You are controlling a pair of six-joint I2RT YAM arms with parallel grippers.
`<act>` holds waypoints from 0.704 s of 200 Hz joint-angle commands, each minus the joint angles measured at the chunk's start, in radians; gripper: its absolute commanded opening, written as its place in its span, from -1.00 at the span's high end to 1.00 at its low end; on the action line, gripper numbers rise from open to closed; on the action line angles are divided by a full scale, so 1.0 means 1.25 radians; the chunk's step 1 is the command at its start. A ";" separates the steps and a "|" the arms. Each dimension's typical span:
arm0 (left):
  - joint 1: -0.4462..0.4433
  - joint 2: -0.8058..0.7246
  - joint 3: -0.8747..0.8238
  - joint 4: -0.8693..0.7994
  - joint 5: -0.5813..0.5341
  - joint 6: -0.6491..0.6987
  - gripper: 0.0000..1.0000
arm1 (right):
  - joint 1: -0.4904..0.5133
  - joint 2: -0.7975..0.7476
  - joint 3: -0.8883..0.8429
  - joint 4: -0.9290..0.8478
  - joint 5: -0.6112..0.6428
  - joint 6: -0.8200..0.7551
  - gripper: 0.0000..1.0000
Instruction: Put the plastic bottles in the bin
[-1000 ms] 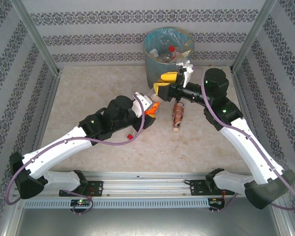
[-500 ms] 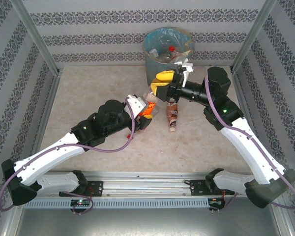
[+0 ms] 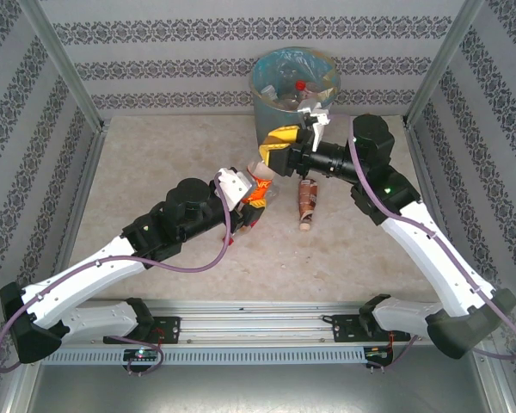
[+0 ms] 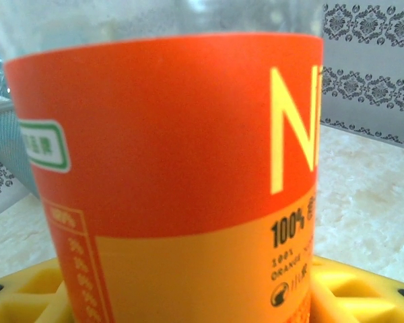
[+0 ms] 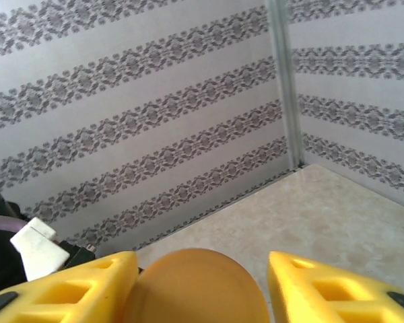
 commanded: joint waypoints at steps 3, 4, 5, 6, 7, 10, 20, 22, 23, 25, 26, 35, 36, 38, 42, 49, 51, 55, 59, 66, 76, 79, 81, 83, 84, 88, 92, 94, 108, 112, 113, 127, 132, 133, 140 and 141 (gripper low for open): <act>-0.008 -0.006 0.000 0.076 0.004 0.029 0.10 | 0.005 0.023 0.037 0.007 -0.116 0.005 0.12; -0.008 -0.006 0.000 0.077 0.003 0.029 0.10 | 0.005 0.023 0.038 0.006 -0.118 0.005 0.14; -0.009 -0.006 -0.001 0.077 0.004 0.030 0.10 | 0.005 0.024 0.039 0.006 -0.121 0.005 0.16; -0.009 -0.006 -0.002 0.079 0.004 0.030 0.10 | 0.005 0.025 0.040 0.006 -0.123 0.005 0.18; -0.008 -0.005 -0.002 0.079 0.004 0.032 0.10 | 0.005 0.025 0.041 0.006 -0.125 0.004 0.19; -0.009 -0.005 -0.002 0.081 0.003 0.032 0.10 | 0.004 0.027 0.043 0.006 -0.128 0.003 0.26; -0.008 -0.003 -0.003 0.083 0.000 0.039 0.10 | 0.004 0.031 0.051 0.006 -0.144 -0.005 0.54; -0.009 -0.001 -0.003 0.083 -0.001 0.041 0.10 | 0.004 0.031 0.052 0.005 -0.145 -0.006 0.62; -0.009 -0.001 -0.003 0.082 -0.001 0.041 0.10 | 0.004 0.032 0.053 0.005 -0.146 -0.006 0.66; -0.009 -0.001 -0.002 0.081 -0.002 0.042 0.10 | 0.004 0.032 0.054 0.005 -0.147 -0.009 0.75; -0.008 -0.001 -0.001 0.081 -0.003 0.043 0.10 | 0.004 0.033 0.055 0.005 -0.148 -0.010 0.80; -0.009 0.003 0.001 0.077 -0.006 0.047 0.10 | 0.004 0.035 0.060 0.002 -0.140 -0.015 1.00; -0.009 0.003 0.001 0.077 -0.007 0.047 0.10 | 0.004 0.035 0.061 0.002 -0.138 -0.015 1.00; -0.009 0.003 0.001 0.076 -0.008 0.048 0.10 | 0.004 0.036 0.063 0.002 -0.135 -0.016 1.00; -0.008 0.003 0.002 0.077 -0.009 0.050 0.09 | 0.003 0.036 0.063 0.001 -0.129 -0.018 1.00; -0.009 0.004 -0.001 0.078 -0.014 0.051 0.06 | 0.002 0.037 0.065 0.001 -0.117 -0.022 1.00; -0.009 0.004 0.000 0.079 -0.015 0.051 0.04 | 0.002 0.037 0.067 0.002 -0.113 -0.023 1.00; -0.008 0.003 -0.002 0.080 -0.018 0.051 -0.01 | 0.001 0.038 0.070 0.000 -0.105 -0.025 1.00; -0.008 0.002 -0.004 0.083 -0.026 0.051 -0.09 | 0.001 0.039 0.075 -0.003 -0.095 -0.030 1.00; -0.009 0.001 -0.007 0.086 -0.035 0.050 -0.23 | 0.001 0.041 0.085 -0.010 -0.073 -0.040 1.00; -0.009 -0.006 -0.013 0.095 -0.056 0.049 -0.41 | 0.001 0.048 0.107 -0.017 -0.028 -0.051 1.00; -0.008 -0.008 -0.015 0.098 -0.062 0.049 -0.46 | 0.000 0.050 0.113 -0.019 -0.011 -0.055 1.00; -0.008 -0.009 -0.016 0.100 -0.066 0.049 -0.50 | -0.001 0.051 0.117 -0.020 -0.001 -0.058 1.00; -0.009 -0.011 -0.017 0.102 -0.071 0.050 -0.56 | -0.001 0.053 0.121 -0.021 0.007 -0.062 1.00; -0.008 -0.012 -0.019 0.103 -0.073 0.050 -0.58 | -0.002 0.054 0.124 -0.021 0.011 -0.063 1.00; -0.009 -0.015 -0.022 0.108 -0.081 0.050 -0.65 | -0.003 0.058 0.135 -0.020 0.026 -0.068 1.00; -0.008 -0.018 -0.025 0.112 -0.090 0.050 -0.73 | -0.006 0.061 0.146 -0.021 0.042 -0.072 1.00; -0.008 -0.019 -0.026 0.114 -0.094 0.051 -0.76 | -0.007 0.064 0.151 -0.021 0.050 -0.074 1.00; -0.008 -0.034 -0.037 0.124 -0.115 0.053 -0.83 | -0.015 0.084 0.189 -0.021 0.087 -0.085 1.00; -0.009 -0.036 -0.039 0.126 -0.120 0.054 -0.84 | -0.018 0.090 0.200 -0.021 0.091 -0.085 1.00; -0.008 -0.037 -0.040 0.126 -0.121 0.054 -0.84 | -0.019 0.093 0.203 -0.021 0.092 -0.085 1.00; -0.008 -0.047 -0.047 0.131 -0.137 0.057 -0.87 | -0.030 0.119 0.240 -0.016 0.081 -0.081 1.00; -0.009 -0.049 -0.050 0.132 -0.142 0.058 -0.88 | -0.032 0.128 0.251 -0.016 0.073 -0.079 1.00; -0.009 -0.050 -0.050 0.132 -0.142 0.058 -0.88 | -0.033 0.131 0.254 -0.016 0.072 -0.079 1.00; -0.008 -0.053 -0.055 0.135 -0.150 0.059 -0.89 | -0.035 0.142 0.268 -0.016 0.067 -0.081 1.00; -0.008 -0.054 -0.056 0.135 -0.151 0.060 -0.89 | -0.035 0.144 0.269 -0.017 0.066 -0.082 1.00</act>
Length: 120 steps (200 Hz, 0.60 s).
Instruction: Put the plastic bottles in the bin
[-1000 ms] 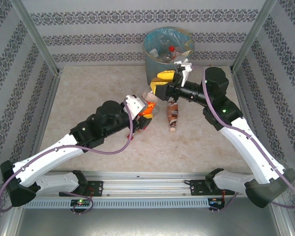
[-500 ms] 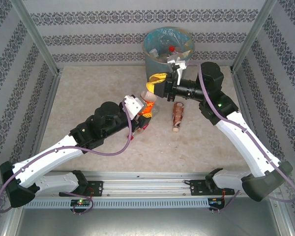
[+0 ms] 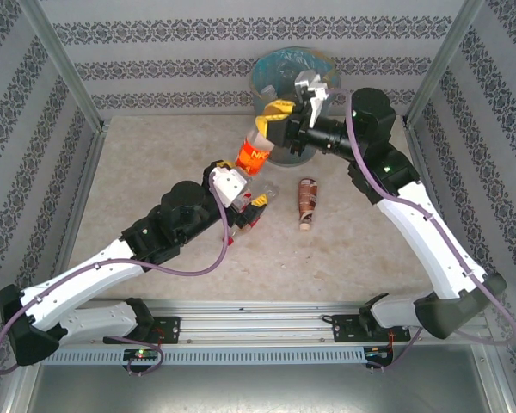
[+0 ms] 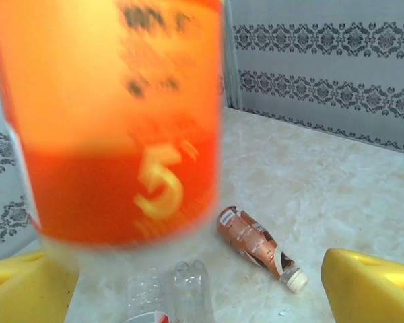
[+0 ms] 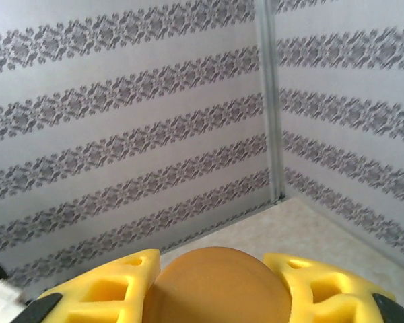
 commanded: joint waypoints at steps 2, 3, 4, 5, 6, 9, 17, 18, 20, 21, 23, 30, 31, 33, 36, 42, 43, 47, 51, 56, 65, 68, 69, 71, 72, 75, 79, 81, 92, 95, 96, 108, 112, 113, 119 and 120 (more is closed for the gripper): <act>-0.007 -0.029 -0.018 0.054 -0.046 0.018 -0.89 | -0.016 0.036 0.065 0.025 0.029 -0.026 1.00; -0.008 -0.031 -0.019 0.055 -0.047 0.018 -0.89 | -0.016 0.037 0.066 0.024 0.028 -0.027 1.00; -0.008 -0.031 -0.020 0.055 -0.047 0.017 -0.89 | -0.016 0.038 0.067 0.024 0.028 -0.029 1.00; -0.007 -0.032 -0.020 0.056 -0.048 0.017 -0.89 | -0.016 0.039 0.068 0.025 0.028 -0.031 1.00; -0.007 -0.032 -0.020 0.057 -0.050 0.018 -0.89 | -0.016 0.041 0.070 0.025 0.028 -0.033 1.00; -0.008 -0.033 -0.022 0.058 -0.054 0.018 -0.89 | -0.015 0.043 0.071 0.024 0.028 -0.041 1.00; -0.007 -0.036 -0.027 0.062 -0.064 0.018 -0.90 | -0.010 0.049 0.074 0.025 0.026 -0.073 1.00; -0.007 -0.037 -0.027 0.062 -0.065 0.018 -0.90 | -0.010 0.049 0.074 0.025 0.026 -0.079 1.00; -0.007 -0.038 -0.028 0.063 -0.068 0.019 -0.90 | -0.007 0.051 0.074 0.025 0.027 -0.089 1.00; -0.007 -0.039 -0.028 0.063 -0.069 0.019 -0.90 | -0.007 0.051 0.074 0.025 0.027 -0.095 1.00; -0.007 -0.038 -0.029 0.064 -0.072 0.019 -0.90 | -0.005 0.052 0.074 0.024 0.027 -0.104 1.00; -0.007 -0.041 -0.031 0.065 -0.080 0.019 -0.90 | 0.001 0.055 0.072 0.021 0.035 -0.152 1.00; -0.007 -0.041 -0.031 0.065 -0.081 0.018 -0.90 | 0.001 0.055 0.072 0.021 0.037 -0.156 1.00; -0.007 -0.042 -0.032 0.066 -0.084 0.019 -0.90 | 0.003 0.056 0.071 0.021 0.041 -0.172 1.00; -0.007 -0.041 -0.032 0.065 -0.087 0.020 -0.90 | 0.004 0.058 0.071 0.020 0.048 -0.190 1.00; -0.007 -0.043 -0.030 0.065 -0.090 0.020 -0.90 | 0.007 0.062 0.075 0.020 0.077 -0.219 1.00; -0.007 -0.043 -0.030 0.064 -0.091 0.020 -0.90 | 0.008 0.064 0.076 0.019 0.083 -0.224 1.00; -0.007 -0.042 -0.031 0.063 -0.094 0.021 -0.90 | 0.009 0.068 0.081 0.016 0.104 -0.243 1.00; -0.006 -0.042 -0.030 0.062 -0.096 0.021 -0.90 | 0.011 0.074 0.087 0.011 0.123 -0.266 1.00; -0.006 -0.043 -0.028 0.061 -0.098 0.021 -0.90 | 0.013 0.080 0.093 0.006 0.141 -0.301 1.00; -0.006 -0.045 -0.030 0.060 -0.100 0.021 -0.90 | 0.015 0.086 0.083 0.017 0.158 -0.372 1.00; -0.005 -0.046 -0.031 0.061 -0.102 0.021 -0.90 | 0.015 0.086 0.075 0.031 0.165 -0.396 1.00; -0.006 -0.046 -0.032 0.062 -0.102 0.021 -0.90 | 0.015 0.085 0.070 0.035 0.168 -0.403 1.00; -0.006 -0.047 -0.033 0.064 -0.103 0.022 -0.90 | 0.016 0.086 0.060 0.046 0.171 -0.417 1.00; -0.006 -0.047 -0.034 0.064 -0.103 0.022 -0.90 | 0.016 0.086 0.056 0.052 0.173 -0.425 1.00; -0.006 -0.048 -0.035 0.066 -0.104 0.023 -0.90 | 0.017 0.086 0.043 0.069 0.179 -0.446 1.00; -0.006 -0.050 -0.037 0.068 -0.107 0.024 -0.90 | 0.016 0.085 0.029 0.091 0.185 -0.472 1.00; -0.006 -0.051 -0.038 0.069 -0.109 0.024 -0.90 | 0.017 0.085 0.018 0.100 0.187 -0.486 1.00; -0.006 -0.055 -0.042 0.072 -0.117 0.025 -0.90 | 0.017 0.087 -0.024 0.155 0.199 -0.555 1.00; -0.006 -0.056 -0.042 0.072 -0.120 0.024 -0.90 | 0.017 0.089 -0.031 0.165 0.203 -0.570 1.00; -0.006 -0.056 -0.043 0.072 -0.121 0.025 -0.90 | 0.017 0.090 -0.033 0.167 0.204 -0.576 1.00; -0.006 -0.062 -0.048 0.073 -0.136 0.021 -0.90 | 0.017 0.102 -0.039 0.174 0.210 -0.623 1.00; -0.005 -0.064 -0.049 0.074 -0.139 0.019 -0.90 | 0.017 0.107 -0.038 0.173 0.212 -0.633 1.00; -0.005 -0.064 -0.050 0.075 -0.141 0.018 -0.90 | 0.017 0.109 -0.037 0.173 0.214 -0.636 1.00; -0.005 -0.068 -0.052 0.075 -0.143 0.015 -0.90 | 0.016 0.118 -0.034 0.173 0.220 -0.648 1.00; -0.005 -0.068 -0.053 0.075 -0.143 0.015 -0.90 | 0.016 0.119 -0.033 0.173 0.220 -0.649 1.00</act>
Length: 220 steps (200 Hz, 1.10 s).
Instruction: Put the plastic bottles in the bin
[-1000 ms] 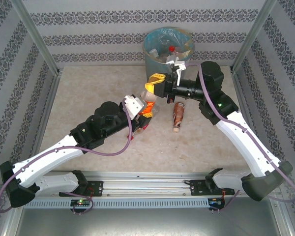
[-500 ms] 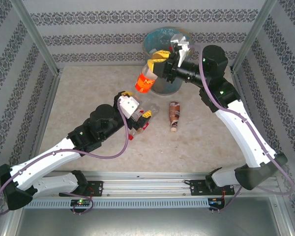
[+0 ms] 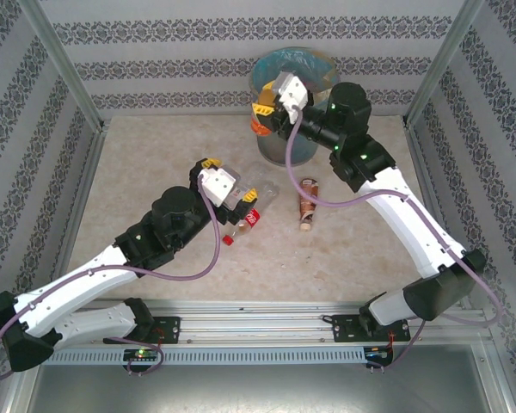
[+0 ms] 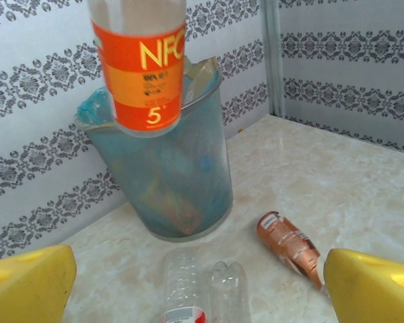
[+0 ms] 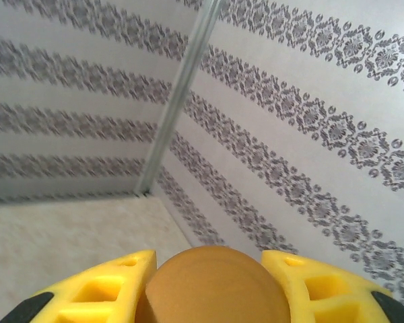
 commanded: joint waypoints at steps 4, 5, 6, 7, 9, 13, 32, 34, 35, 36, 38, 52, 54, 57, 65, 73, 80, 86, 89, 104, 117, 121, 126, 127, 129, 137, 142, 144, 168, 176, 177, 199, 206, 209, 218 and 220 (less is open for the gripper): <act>-0.005 -0.023 -0.013 0.043 -0.038 0.005 -0.90 | 0.005 0.035 -0.006 0.080 0.049 -0.165 1.00; -0.005 -0.025 -0.012 0.043 -0.038 0.005 -0.90 | 0.005 0.036 -0.005 0.080 0.049 -0.166 1.00; -0.005 -0.025 -0.012 0.043 -0.038 0.005 -0.90 | 0.005 0.038 -0.004 0.080 0.049 -0.168 1.00; -0.005 -0.026 -0.014 0.043 -0.038 0.004 -0.90 | 0.004 0.039 -0.003 0.080 0.050 -0.168 1.00; -0.004 -0.026 -0.014 0.042 -0.038 0.003 -0.90 | 0.003 0.043 -0.002 0.080 0.051 -0.170 1.00; -0.005 -0.028 -0.016 0.041 -0.040 0.001 -0.90 | 0.001 0.050 0.003 0.081 0.052 -0.173 1.00; -0.003 -0.033 -0.018 0.039 -0.037 -0.009 -0.90 | -0.013 0.083 0.030 0.086 0.056 -0.160 1.00; -0.003 -0.035 -0.018 0.039 -0.037 -0.009 -0.90 | -0.015 0.087 0.033 0.087 0.058 -0.156 1.00; -0.004 -0.035 -0.018 0.038 -0.037 -0.010 -0.90 | -0.017 0.089 0.036 0.088 0.058 -0.153 1.00; -0.004 -0.035 -0.018 0.038 -0.036 -0.010 -0.90 | -0.017 0.090 0.038 0.089 0.058 -0.149 1.00; -0.003 -0.036 -0.018 0.038 -0.036 -0.011 -0.90 | -0.019 0.094 0.043 0.090 0.058 -0.143 1.00; -0.002 -0.039 -0.019 0.035 -0.037 -0.015 -0.90 | -0.034 0.121 0.082 0.096 0.058 -0.089 1.00; -0.002 -0.040 -0.019 0.035 -0.037 -0.016 -0.90 | -0.035 0.123 0.089 0.097 0.058 -0.082 1.00; -0.002 -0.040 -0.019 0.035 -0.037 -0.017 -0.90 | -0.038 0.129 0.100 0.096 0.059 -0.072 1.00; -0.002 -0.041 -0.020 0.034 -0.037 -0.019 -0.90 | -0.044 0.146 0.128 0.094 0.062 -0.049 1.00; -0.001 -0.042 -0.020 0.033 -0.037 -0.022 -0.90 | -0.049 0.164 0.155 0.094 0.077 -0.028 1.00; -0.001 -0.042 -0.019 0.030 -0.037 -0.023 -0.90 | -0.051 0.184 0.187 0.082 0.107 -0.011 1.00; -0.001 -0.043 -0.019 0.030 -0.037 -0.025 -0.90 | -0.055 0.205 0.222 0.061 0.138 0.008 1.00; -0.001 -0.042 -0.019 0.030 -0.036 -0.025 -0.90 | -0.057 0.215 0.245 0.049 0.153 0.016 1.00; -0.001 -0.044 -0.016 0.025 -0.036 -0.030 -0.90 | -0.073 0.262 0.323 0.004 0.207 0.063 1.00; 0.000 -0.046 -0.017 0.021 -0.036 -0.034 -0.90 | -0.087 0.300 0.379 -0.025 0.267 0.109 1.00; 0.000 -0.046 -0.016 0.020 -0.036 -0.035 -0.90 | -0.091 0.315 0.399 -0.038 0.286 0.121 1.00; 0.000 -0.046 -0.015 0.017 -0.036 -0.037 -0.90 | -0.097 0.332 0.424 -0.058 0.307 0.136 1.00; 0.000 -0.046 -0.015 0.017 -0.036 -0.038 -0.90 | -0.099 0.336 0.430 -0.062 0.310 0.139 1.00; 0.000 -0.047 -0.015 0.016 -0.035 -0.038 -0.90 | -0.100 0.343 0.438 -0.069 0.318 0.144 1.00; 0.001 -0.046 -0.012 0.008 -0.034 -0.042 -0.90 | -0.111 0.372 0.482 -0.099 0.343 0.166 1.00; 0.001 -0.046 -0.011 0.005 -0.034 -0.042 -0.90 | -0.117 0.391 0.507 -0.116 0.357 0.178 1.00; 0.002 -0.047 -0.011 0.003 -0.033 -0.043 -0.90 | -0.118 0.398 0.516 -0.122 0.363 0.182 1.00; 0.002 -0.051 -0.007 -0.013 -0.032 -0.050 -0.90 | -0.147 0.478 0.618 -0.181 0.378 0.233 1.00; 0.003 -0.053 -0.005 -0.019 -0.030 -0.052 -0.90 | -0.154 0.505 0.652 -0.198 0.381 0.243 1.00; 0.003 -0.053 -0.005 -0.020 -0.030 -0.052 -0.90 | -0.155 0.508 0.656 -0.201 0.383 0.244 1.00; 0.003 -0.060 -0.003 -0.038 -0.035 -0.060 -0.90 | -0.172 0.577 0.751 -0.265 0.373 0.279 1.00; 0.004 -0.061 -0.001 -0.045 -0.036 -0.064 -0.90 | -0.175 0.593 0.773 -0.283 0.355 0.294 1.00; 0.004 -0.060 0.001 -0.048 -0.036 -0.065 -0.90 | -0.177 0.599 0.779 -0.289 0.349 0.302 1.00; 0.004 -0.060 0.002 -0.058 -0.038 -0.069 -0.90 | -0.177 0.613 0.791 -0.305 0.336 0.315 1.00; 0.005 -0.060 0.002 -0.059 -0.040 -0.071 -0.90 | -0.176 0.616 0.792 -0.307 0.335 0.317 1.00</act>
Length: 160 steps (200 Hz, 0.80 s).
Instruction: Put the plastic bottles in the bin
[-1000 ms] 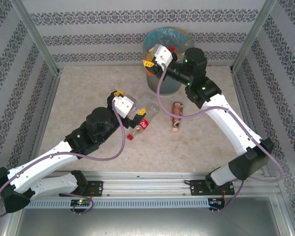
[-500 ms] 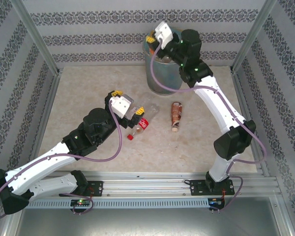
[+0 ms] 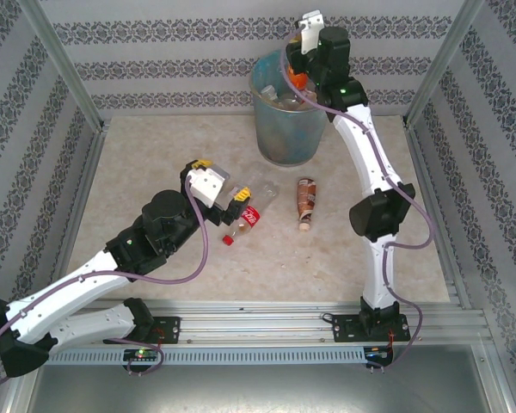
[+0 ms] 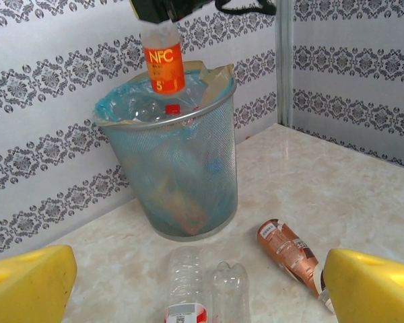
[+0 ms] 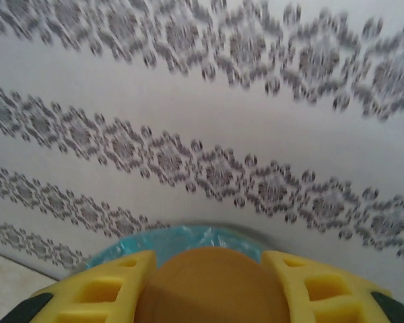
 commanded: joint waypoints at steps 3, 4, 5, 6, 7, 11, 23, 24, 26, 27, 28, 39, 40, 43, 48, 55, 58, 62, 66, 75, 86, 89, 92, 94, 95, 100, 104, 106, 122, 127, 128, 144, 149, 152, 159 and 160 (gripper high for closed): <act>0.004 -0.010 0.014 -0.040 -0.019 -0.029 -0.90 | -0.001 0.031 0.060 -0.082 -0.018 0.074 1.00; 0.004 -0.010 0.014 -0.041 -0.019 -0.029 -0.90 | -0.001 0.031 0.061 -0.083 -0.018 0.075 1.00; 0.004 -0.010 0.014 -0.042 -0.019 -0.030 -0.90 | -0.001 0.032 0.061 -0.085 -0.019 0.077 1.00; 0.004 -0.010 0.014 -0.043 -0.020 -0.031 -0.90 | -0.001 0.033 0.060 -0.086 -0.020 0.077 1.00; 0.005 -0.010 0.014 -0.044 -0.020 -0.031 -0.90 | -0.001 0.034 0.060 -0.087 -0.019 0.078 1.00; 0.006 -0.009 0.015 -0.048 -0.021 -0.033 -0.90 | 0.000 0.038 0.060 -0.094 -0.021 0.080 0.99; 0.007 -0.003 0.018 -0.059 -0.024 -0.041 -0.90 | 0.000 0.051 0.058 -0.112 -0.024 0.087 0.96; 0.007 -0.004 0.018 -0.060 -0.024 -0.042 -0.90 | 0.000 0.051 0.058 -0.114 -0.025 0.087 0.96; 0.008 -0.003 0.019 -0.062 -0.025 -0.044 -0.90 | -0.002 0.053 0.059 -0.116 -0.026 0.089 0.95; 0.008 -0.003 0.020 -0.063 -0.024 -0.044 -0.90 | -0.001 0.054 0.058 -0.117 -0.027 0.089 0.95; 0.008 -0.003 0.020 -0.064 -0.024 -0.045 -0.90 | -0.001 0.055 0.058 -0.119 -0.028 0.089 0.95; 0.009 0.000 0.022 -0.072 -0.021 -0.050 -0.90 | -0.002 0.063 0.054 -0.131 -0.041 0.090 0.94; 0.008 0.000 0.021 -0.072 -0.020 -0.050 -0.90 | -0.001 0.065 0.054 -0.132 -0.042 0.090 0.94; 0.009 0.001 0.022 -0.073 -0.020 -0.051 -0.90 | -0.001 0.067 0.053 -0.134 -0.046 0.090 0.94; 0.009 0.000 0.022 -0.074 -0.018 -0.053 -0.90 | -0.002 0.070 0.050 -0.138 -0.049 0.089 0.92; 0.009 0.000 0.021 -0.074 -0.018 -0.054 -0.90 | -0.001 0.076 0.047 -0.144 -0.051 0.088 0.91; 0.009 0.001 0.021 -0.075 -0.018 -0.054 -0.90 | -0.001 0.079 0.045 -0.146 -0.050 0.087 0.90; 0.011 0.000 0.019 -0.075 -0.018 -0.055 -0.90 | -0.002 0.082 0.043 -0.150 -0.049 0.085 0.89; 0.011 0.001 0.019 -0.075 -0.019 -0.055 -0.90 | -0.001 0.086 0.041 -0.153 -0.047 0.084 0.88; 0.011 0.002 0.020 -0.076 -0.018 -0.057 -0.90 | -0.003 0.093 0.036 -0.161 -0.044 0.080 0.86; 0.012 0.002 0.019 -0.078 -0.017 -0.058 -0.90 | -0.002 0.101 0.030 -0.168 -0.036 0.072 0.86; 0.012 0.001 0.019 -0.077 -0.017 -0.058 -0.90 | -0.003 0.104 0.029 -0.170 -0.034 0.071 0.86; 0.012 0.002 0.018 -0.077 -0.017 -0.058 -0.90 | -0.003 0.105 0.029 -0.171 -0.030 0.071 0.86; 0.012 0.002 0.018 -0.077 -0.017 -0.058 -0.90 | -0.003 0.108 0.029 -0.173 -0.028 0.070 0.86; 0.012 0.002 0.018 -0.077 -0.017 -0.058 -0.90 | -0.003 0.108 0.030 -0.174 -0.026 0.069 0.86; 0.013 0.003 0.018 -0.078 -0.017 -0.059 -0.90 | -0.003 0.111 0.031 -0.177 -0.023 0.067 0.86; 0.013 0.003 0.019 -0.079 -0.016 -0.059 -0.90 | -0.003 0.113 0.032 -0.180 -0.021 0.063 0.87; 0.013 0.004 0.020 -0.080 -0.016 -0.059 -0.90 | -0.003 0.114 0.033 -0.180 -0.020 0.062 0.87; 0.015 0.006 0.020 -0.083 -0.013 -0.060 -0.90 | -0.002 0.120 0.040 -0.188 -0.001 0.044 0.89; 0.015 0.007 0.019 -0.083 -0.012 -0.061 -0.90 | -0.003 0.121 0.045 -0.193 0.012 0.039 0.89; 0.016 0.008 0.019 -0.084 -0.012 -0.061 -0.90 | -0.002 0.122 0.047 -0.195 0.015 0.037 0.89; 0.017 0.008 0.019 -0.083 -0.011 -0.062 -0.90 | -0.006 0.125 0.063 -0.209 0.044 0.023 0.89; 0.017 0.010 0.020 -0.083 -0.010 -0.062 -0.90 | -0.007 0.125 0.068 -0.210 0.052 0.019 0.89; 0.017 0.010 0.019 -0.081 -0.011 -0.062 -0.90 | -0.008 0.125 0.071 -0.211 0.058 0.017 0.89; 0.018 0.010 0.021 -0.081 -0.010 -0.062 -0.90 | -0.011 0.123 0.080 -0.214 0.069 0.014 0.90; 0.018 0.010 0.021 -0.081 -0.010 -0.062 -0.90 | -0.012 0.124 0.082 -0.214 0.071 0.014 0.90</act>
